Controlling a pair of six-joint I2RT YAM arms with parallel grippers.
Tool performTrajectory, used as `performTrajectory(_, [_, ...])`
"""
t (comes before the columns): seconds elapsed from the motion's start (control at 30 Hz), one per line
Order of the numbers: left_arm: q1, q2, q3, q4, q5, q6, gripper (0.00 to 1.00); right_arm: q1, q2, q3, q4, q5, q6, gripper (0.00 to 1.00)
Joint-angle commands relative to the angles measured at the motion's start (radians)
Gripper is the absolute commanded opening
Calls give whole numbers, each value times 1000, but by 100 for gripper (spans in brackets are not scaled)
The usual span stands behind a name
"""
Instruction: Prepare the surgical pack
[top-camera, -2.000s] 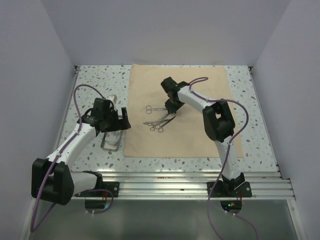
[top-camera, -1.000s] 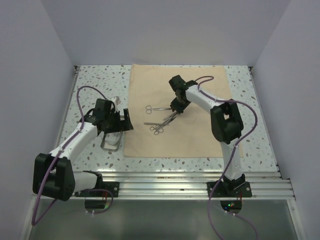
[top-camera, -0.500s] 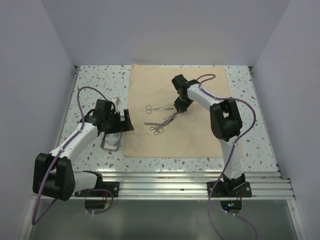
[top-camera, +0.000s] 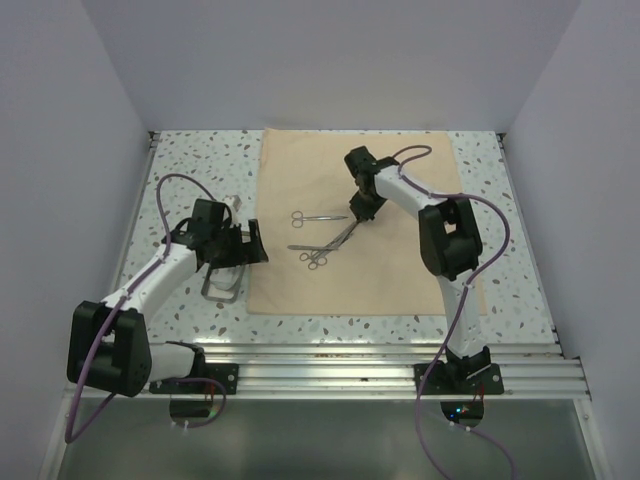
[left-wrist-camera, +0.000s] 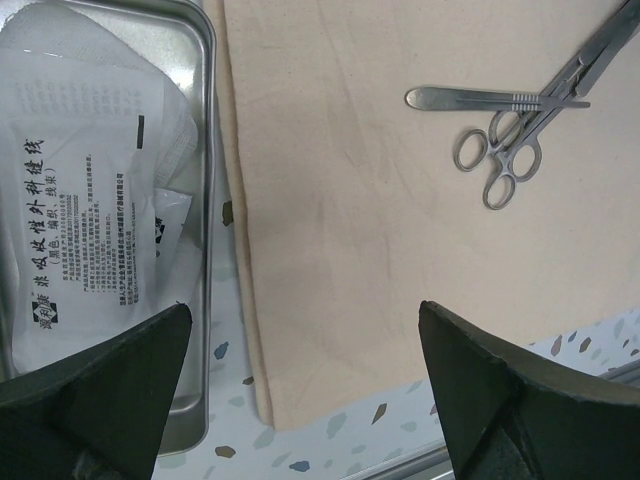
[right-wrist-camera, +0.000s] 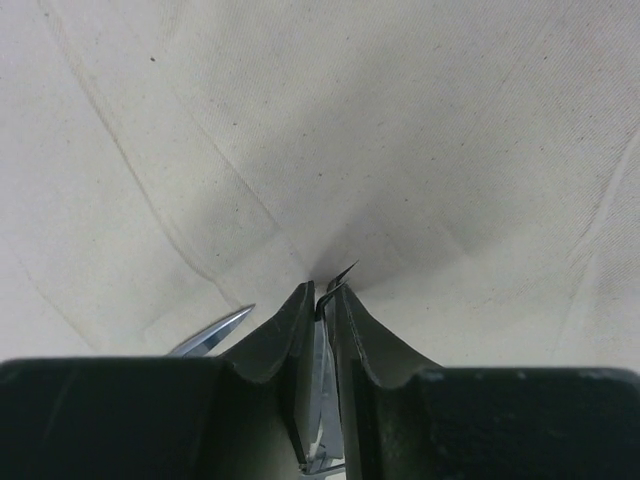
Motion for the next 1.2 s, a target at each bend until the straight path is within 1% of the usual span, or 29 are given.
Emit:
performTrajectory(0.0, [8,10,4,48,19,5,99,-9,12,49,-7,61,-19,17])
performTrajectory(0.07, [8,14,4,51,21,6,100,-13,12,55,-8,61,-27,16])
performTrajectory(0.1, [7,19,5,53,22,5,100,-13,13,66,-8,61,-30,9])
performTrajectory(0.17, [8,23,7,54,24,8,99,-13,13,75,-10,55,-34,3])
performTrajectory(0.23, [8,28,11,54,27,10,100,-13,7,83,-14,47,-33,0])
performTrajectory(0.47, [8,43,20,57,32,17,100,-13,-17,93,-7,-34,-65,0])
performTrajectory(0.5, [8,45,19,60,35,17,100,-15,-17,99,-4,-45,-71,4])
performTrajectory(0.53, [8,51,20,59,38,17,100,-13,-16,104,-2,-54,-82,13])
performTrajectory(0.57, [8,53,20,62,39,17,100,-15,-8,107,-2,-57,-103,33])
performTrajectory(0.6, [8,54,20,64,41,16,100,-13,-4,122,-13,-64,-119,41])
performTrajectory(0.67, [8,60,20,65,45,16,100,-13,7,142,-42,-65,-163,50])
performTrajectory(0.7, [8,60,22,64,47,17,100,-15,9,144,-51,-64,-180,51])
performTrajectory(0.8, [8,66,24,67,50,17,100,-13,-1,138,-85,-56,-269,51])
performTrajectory(0.83, [8,66,24,65,50,17,100,-10,-5,132,-91,-79,-299,50])
performTrajectory(0.87, [8,68,25,67,52,17,100,-6,-19,124,-100,-90,-362,49])
performTrajectory(0.93, [8,73,25,71,52,16,100,1,-36,78,-111,-99,-415,42])
performTrajectory(1.03, [8,80,24,76,64,11,100,1,-74,-9,-62,-163,-563,37])
performTrajectory(1.1, [8,88,25,84,76,6,100,1,-77,-29,-48,-186,-608,33])
performTrajectory(1.13, [8,89,27,87,81,5,99,4,-79,-35,-33,-198,-646,33])
performTrajectory(1.17, [8,91,27,94,90,5,97,4,-76,-38,-17,-209,-659,33])
